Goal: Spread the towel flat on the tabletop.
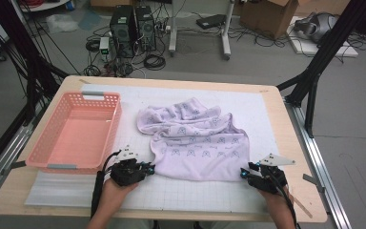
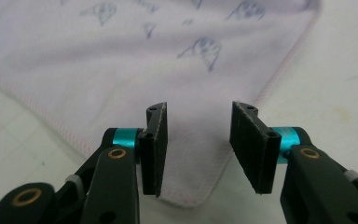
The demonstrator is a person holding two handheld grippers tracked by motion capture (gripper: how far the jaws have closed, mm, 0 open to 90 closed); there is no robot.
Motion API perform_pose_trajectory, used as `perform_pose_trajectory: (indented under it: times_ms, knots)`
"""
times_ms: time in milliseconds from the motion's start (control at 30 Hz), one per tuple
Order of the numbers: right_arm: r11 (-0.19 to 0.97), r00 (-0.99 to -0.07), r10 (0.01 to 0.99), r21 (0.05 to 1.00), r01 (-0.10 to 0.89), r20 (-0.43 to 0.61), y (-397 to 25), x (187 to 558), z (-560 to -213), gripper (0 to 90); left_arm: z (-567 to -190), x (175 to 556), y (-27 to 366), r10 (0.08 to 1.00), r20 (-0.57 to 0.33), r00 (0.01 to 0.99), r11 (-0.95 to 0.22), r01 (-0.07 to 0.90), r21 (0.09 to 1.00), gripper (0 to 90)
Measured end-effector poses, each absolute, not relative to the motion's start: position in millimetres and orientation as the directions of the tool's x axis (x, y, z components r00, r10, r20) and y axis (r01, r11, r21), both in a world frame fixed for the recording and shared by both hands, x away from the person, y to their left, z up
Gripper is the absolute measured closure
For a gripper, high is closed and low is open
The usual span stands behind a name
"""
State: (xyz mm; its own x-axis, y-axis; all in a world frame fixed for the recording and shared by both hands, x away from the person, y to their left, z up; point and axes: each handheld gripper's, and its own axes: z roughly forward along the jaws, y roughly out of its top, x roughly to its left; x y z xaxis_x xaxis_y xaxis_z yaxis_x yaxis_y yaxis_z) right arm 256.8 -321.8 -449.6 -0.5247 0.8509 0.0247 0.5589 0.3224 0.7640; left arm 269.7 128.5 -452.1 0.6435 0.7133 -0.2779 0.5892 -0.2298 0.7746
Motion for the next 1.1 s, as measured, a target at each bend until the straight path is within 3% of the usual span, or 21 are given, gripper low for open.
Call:
perform_pose_trajectory:
  times_ms: [67,100,133,367,400,433,467,500,567,667,733,833,867,967,1000,1033,1067,1100]
  knots:
    - [0.300,-0.506,0.862,0.765,0.570,0.040,-324,255,-449,70.5,-449,262,131,0.720,-0.282,0.634,-0.232,0.602,0.764,84.9]
    - [0.297,-0.505,0.862,0.758,0.581,0.049,-326,253,-448,87.5,-447,257,134,0.722,-0.279,0.633,-0.229,0.599,0.767,85.1]
    - [0.308,-0.519,0.853,0.747,0.589,0.058,-328,251,-447,89.6,-446,252,138,0.719,-0.288,0.632,-0.220,0.600,0.769,85.2]
    - [0.344,-0.532,0.847,0.743,0.574,0.019,-345,214,-439,90.0,-446,210,153,0.682,-0.318,0.659,-0.220,0.600,0.769,83.7]
    - [0.335,-0.529,0.848,0.747,0.575,0.027,-348,209,-438,90.0,-445,206,154,0.673,-0.317,0.668,-0.222,0.591,0.776,81.6]
    - [0.328,-0.529,0.848,0.754,0.570,0.031,-351,205,-437,89.5,-443,204,154,0.678,-0.304,0.669,-0.220,0.580,0.785,73.6]
    - [0.314,-0.526,0.849,0.762,0.566,0.041,-353,203,-436,85.4,-442,203,154,0.693,-0.287,0.661,-0.208,0.565,0.798,60.8]
    - [0.300,-0.523,0.851,0.771,0.562,0.050,-353,204,-436,74.2,-440,203,155,0.706,-0.275,0.653,-0.194,0.551,0.812,52.1]
    - [0.276,-0.514,0.855,0.778,0.564,0.069,-349,209,-438,62.0,-437,206,155,0.724,-0.261,0.638,-0.163,0.526,0.835,49.9]
    - [0.302,-0.531,0.845,0.764,0.570,0.062,-334,223,-445,56.5,-436,219,154,0.753,-0.255,0.607,-0.140,0.526,0.839,47.0]
    - [0.329,-0.534,0.845,0.748,0.576,0.039,-324,230,-449,57.8,-438,231,151,0.753,-0.279,0.596,-0.129,0.549,0.826,47.8]
    - [0.325,-0.553,0.831,0.753,0.573,0.062,-323,231,-449,84.8,-445,249,141,0.740,-0.327,0.588,-0.137,0.607,0.783,47.5]
    - [0.337,-0.557,0.829,0.748,0.571,0.052,-323,229,-448,85.6,-447,253,136,0.740,-0.334,0.584,-0.151,0.628,0.764,47.5]
    - [0.363,-0.574,0.818,0.735,0.573,0.043,-326,221,-444,86.6,-451,254,125,0.753,-0.280,0.596,-0.203,0.615,0.762,53.3]
    - [0.372,-0.583,0.811,0.734,0.569,0.041,-329,218,-444,86.6,-450,252,124,0.756,-0.263,0.600,-0.224,0.614,0.757,63.4]
    - [0.376,-0.591,0.805,0.733,0.567,0.044,-332,213,-442,86.6,-450,249,124,0.754,-0.248,0.608,-0.243,0.609,0.755,80.5]
    - [0.376,-0.594,0.803,0.733,0.566,0.046,-334,207,-441,86.6,-450,245,123,0.757,-0.234,0.610,-0.250,0.601,0.759,87.0]
    - [0.382,-0.598,0.800,0.733,0.563,0.042,-338,202,-440,86.6,-450,241,124,0.757,-0.233,0.610,-0.250,0.601,0.759,87.3]
